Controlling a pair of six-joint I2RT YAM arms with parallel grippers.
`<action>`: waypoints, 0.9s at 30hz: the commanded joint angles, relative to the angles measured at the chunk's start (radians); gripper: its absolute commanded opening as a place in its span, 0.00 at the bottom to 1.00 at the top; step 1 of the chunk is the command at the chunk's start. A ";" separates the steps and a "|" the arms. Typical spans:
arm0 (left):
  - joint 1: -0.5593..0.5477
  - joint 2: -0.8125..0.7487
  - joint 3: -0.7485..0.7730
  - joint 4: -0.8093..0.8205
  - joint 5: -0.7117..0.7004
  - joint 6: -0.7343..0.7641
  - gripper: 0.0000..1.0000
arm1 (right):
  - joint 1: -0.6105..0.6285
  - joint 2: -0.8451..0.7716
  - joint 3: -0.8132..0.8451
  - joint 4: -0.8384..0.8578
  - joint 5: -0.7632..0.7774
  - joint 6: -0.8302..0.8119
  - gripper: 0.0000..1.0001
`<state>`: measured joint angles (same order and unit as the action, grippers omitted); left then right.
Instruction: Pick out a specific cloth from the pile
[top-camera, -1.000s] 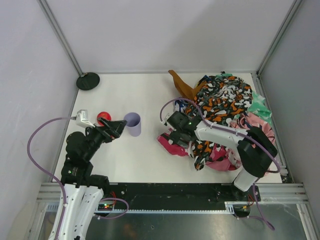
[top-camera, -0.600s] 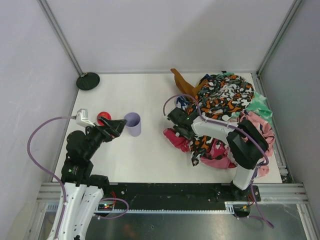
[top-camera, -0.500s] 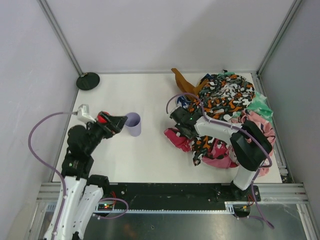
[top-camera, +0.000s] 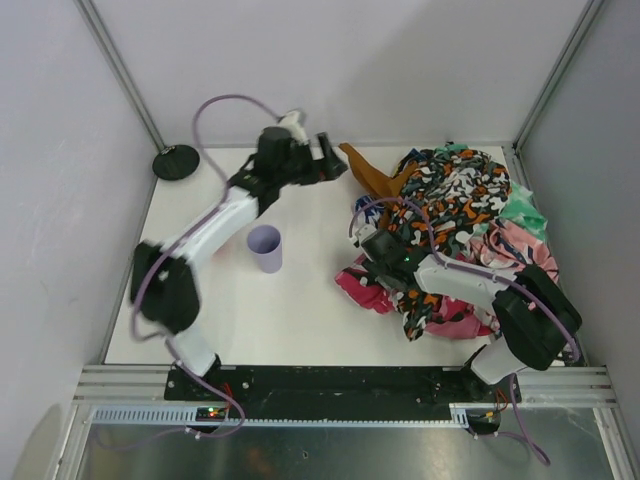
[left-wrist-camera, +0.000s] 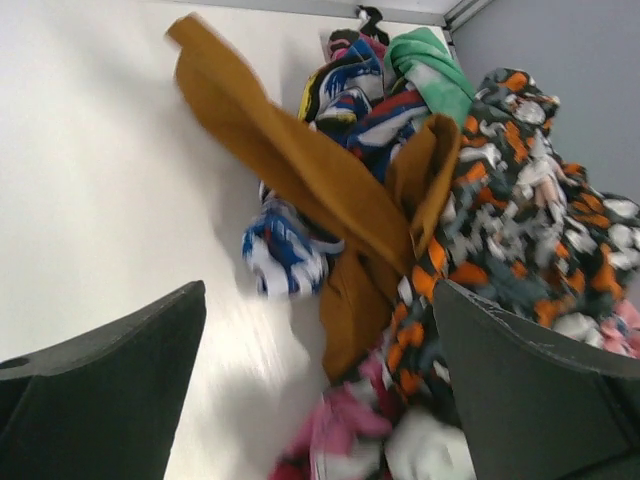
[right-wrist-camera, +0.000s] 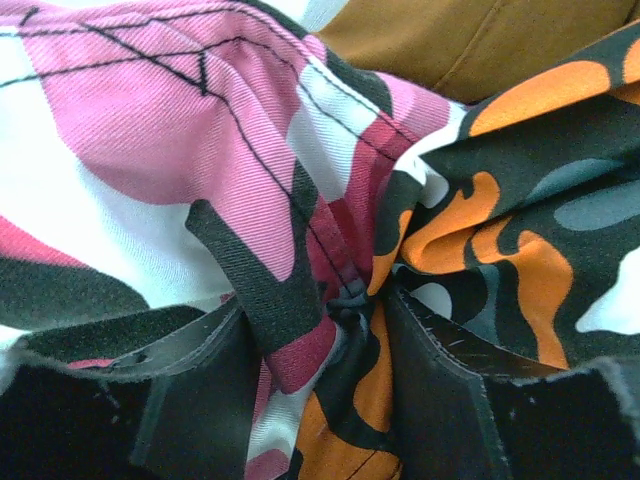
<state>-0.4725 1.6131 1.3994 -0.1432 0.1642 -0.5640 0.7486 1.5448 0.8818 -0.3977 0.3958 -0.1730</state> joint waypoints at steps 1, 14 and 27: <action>-0.046 0.314 0.282 0.002 0.110 0.100 1.00 | -0.019 -0.050 -0.121 -0.143 -0.094 -0.052 0.55; -0.158 0.939 0.978 0.003 0.349 0.091 1.00 | -0.048 -0.094 -0.182 -0.089 -0.056 -0.102 0.62; -0.117 0.654 0.679 -0.002 -0.050 0.222 0.01 | -0.114 -0.112 -0.184 -0.052 0.097 -0.069 0.62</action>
<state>-0.6430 2.4748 2.1391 -0.1379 0.3305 -0.4248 0.7113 1.4242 0.7486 -0.3305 0.3515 -0.2813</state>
